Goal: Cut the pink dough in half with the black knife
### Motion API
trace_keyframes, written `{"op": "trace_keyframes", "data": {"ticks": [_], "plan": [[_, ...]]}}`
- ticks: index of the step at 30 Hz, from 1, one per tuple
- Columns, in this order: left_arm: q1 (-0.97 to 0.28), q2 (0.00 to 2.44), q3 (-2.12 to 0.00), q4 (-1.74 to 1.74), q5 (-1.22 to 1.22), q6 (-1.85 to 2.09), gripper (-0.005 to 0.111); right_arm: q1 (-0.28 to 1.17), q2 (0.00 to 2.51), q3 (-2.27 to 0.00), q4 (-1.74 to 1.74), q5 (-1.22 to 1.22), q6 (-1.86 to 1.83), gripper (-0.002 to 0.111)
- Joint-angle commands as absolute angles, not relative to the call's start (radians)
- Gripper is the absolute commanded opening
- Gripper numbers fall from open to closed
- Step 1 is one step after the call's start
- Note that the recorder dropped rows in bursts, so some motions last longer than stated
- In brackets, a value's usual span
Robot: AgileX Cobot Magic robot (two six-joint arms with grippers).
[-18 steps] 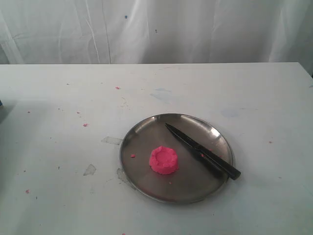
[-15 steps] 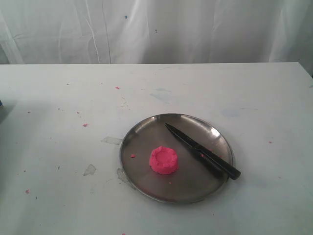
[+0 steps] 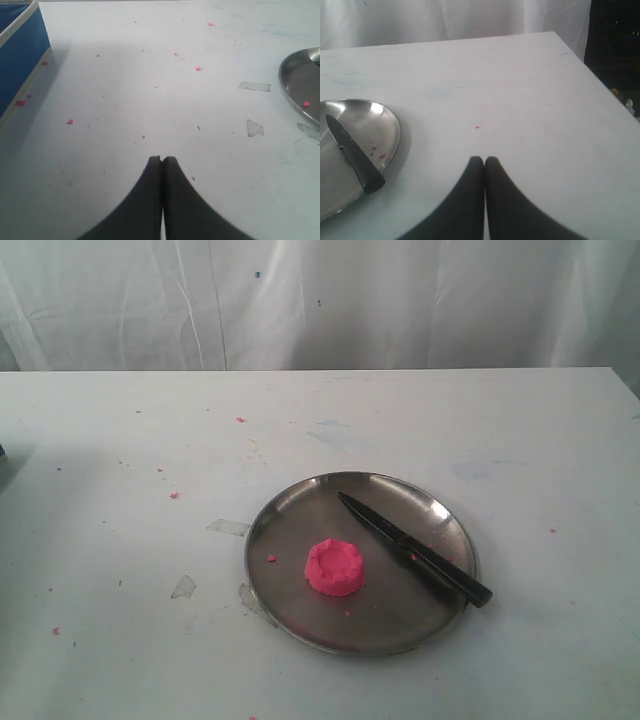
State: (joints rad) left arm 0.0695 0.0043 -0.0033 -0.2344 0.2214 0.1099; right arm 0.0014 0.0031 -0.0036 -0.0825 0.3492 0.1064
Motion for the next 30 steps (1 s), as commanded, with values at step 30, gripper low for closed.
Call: {"op": "trace_keyframes", "data": {"ticks": [30], "plan": [[0.069, 0.000, 0.000, -0.247, 0.185, 0.113, 0.000, 0.000, 0.100, -0.304, -0.302, -0.676, 0.621, 0.000]]}}
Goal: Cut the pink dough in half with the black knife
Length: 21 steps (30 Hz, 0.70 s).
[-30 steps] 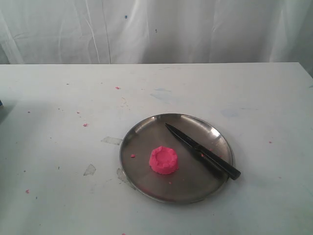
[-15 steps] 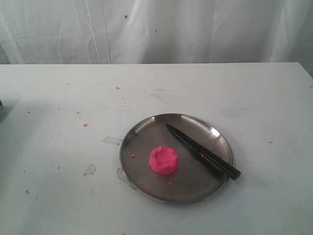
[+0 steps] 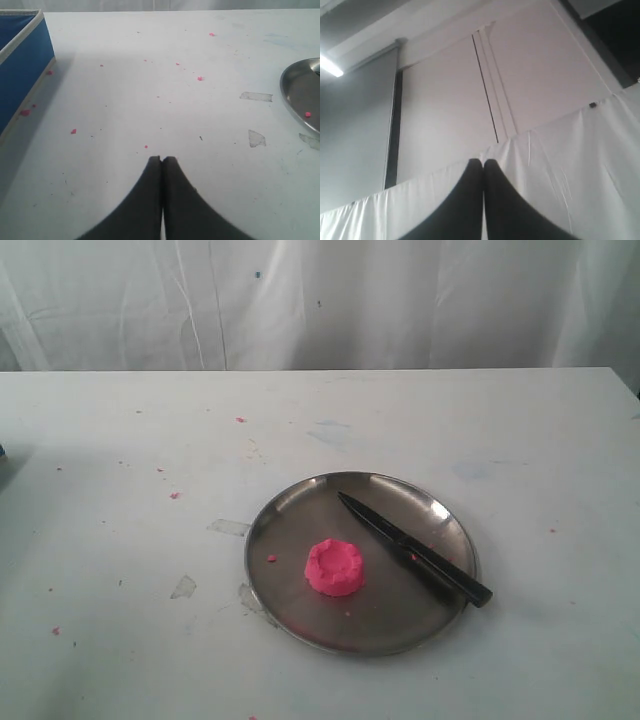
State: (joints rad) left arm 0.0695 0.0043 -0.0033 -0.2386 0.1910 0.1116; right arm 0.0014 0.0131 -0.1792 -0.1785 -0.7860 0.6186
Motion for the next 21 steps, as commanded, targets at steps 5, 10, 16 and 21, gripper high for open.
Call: {"op": "trace_keyframes", "data": {"ticks": [5, 10, 16, 21], "plan": [[0.069, 0.000, 0.000, -0.247, 0.185, 0.113, 0.000, 0.000, 0.338, -0.481, -0.341, -0.697, 0.496, 0.000], [0.069, 0.000, 0.000, -0.247, 0.185, 0.113, 0.000, 0.000, 0.637, -0.596, -0.341, -0.674, 0.336, 0.000], [0.069, 0.000, 0.000, -0.247, 0.185, 0.113, 0.000, 0.000, 1.011, -0.607, -0.342, -0.321, 0.338, 0.000], [0.069, 0.000, 0.000, -0.247, 0.187, 0.113, 0.000, 0.045, 1.314, -0.619, -0.371, -0.021, 0.342, 0.000]]}}
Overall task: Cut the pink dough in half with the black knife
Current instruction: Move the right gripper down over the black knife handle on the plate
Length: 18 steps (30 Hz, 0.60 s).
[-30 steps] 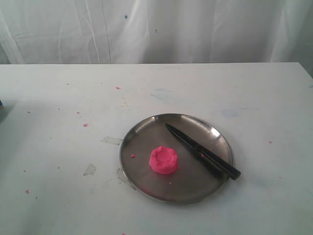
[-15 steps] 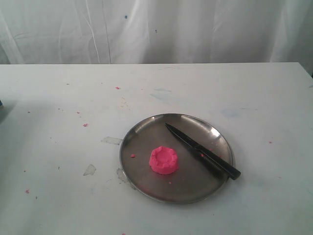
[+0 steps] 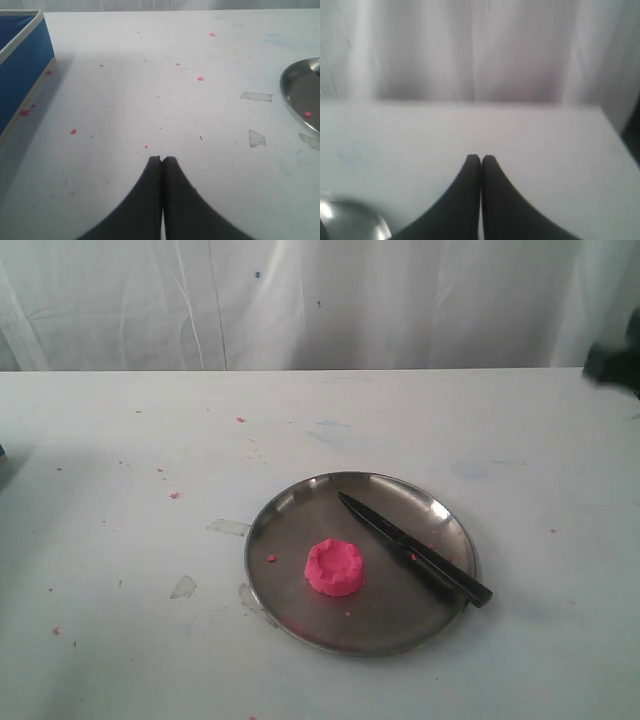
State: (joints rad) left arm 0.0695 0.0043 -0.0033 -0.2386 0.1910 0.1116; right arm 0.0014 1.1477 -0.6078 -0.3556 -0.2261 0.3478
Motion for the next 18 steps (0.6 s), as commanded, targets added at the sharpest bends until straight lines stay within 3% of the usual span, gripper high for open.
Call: {"op": "trace_keyframes", "data": {"ticks": [1, 9, 18], "plan": [[0.069, 0.000, 0.000, -0.247, 0.187, 0.113, 0.000, 0.083, 1.354, -0.644, -0.375, 0.034, 0.320, 0.000], [0.069, 0.000, 0.000, -0.247, 0.187, 0.113, 0.000, 0.421, 1.527, -0.992, -0.246, 0.735, 0.022, 0.000], [0.069, 0.000, 0.000, -0.247, 0.187, 0.113, 0.000, 0.460, 1.661, -1.017, -0.226, 0.635, 0.010, 0.003]]}}
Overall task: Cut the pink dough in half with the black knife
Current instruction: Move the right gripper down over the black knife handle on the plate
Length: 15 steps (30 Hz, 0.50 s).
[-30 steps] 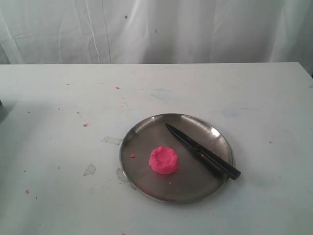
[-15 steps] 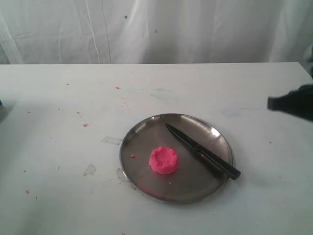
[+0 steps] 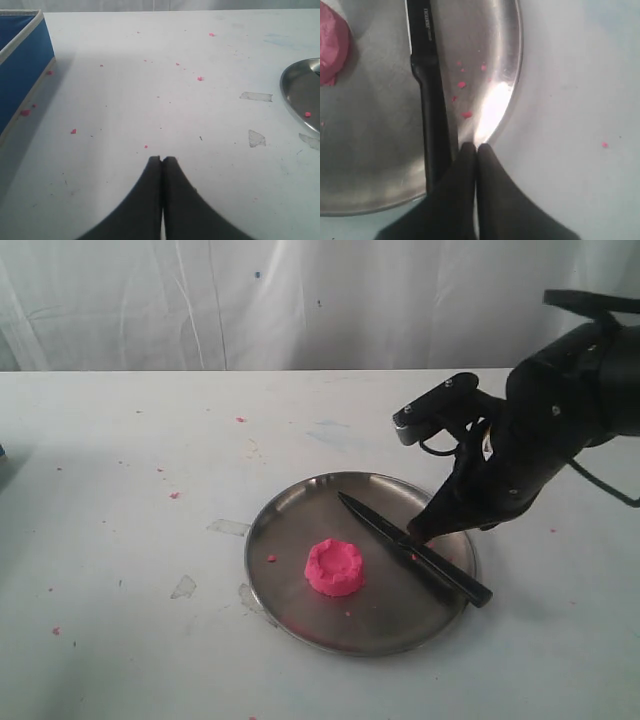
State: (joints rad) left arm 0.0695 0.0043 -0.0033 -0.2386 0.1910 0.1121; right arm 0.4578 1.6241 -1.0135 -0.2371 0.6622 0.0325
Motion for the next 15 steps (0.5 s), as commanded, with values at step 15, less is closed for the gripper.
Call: {"op": "trace_keyframes", "data": {"ticks": [15], "plan": [[0.069, 0.000, 0.000, -0.247, 0.187, 0.113, 0.000, 0.458, 1.687, -1.026, -0.062, 0.615, -0.108, 0.036]]}}
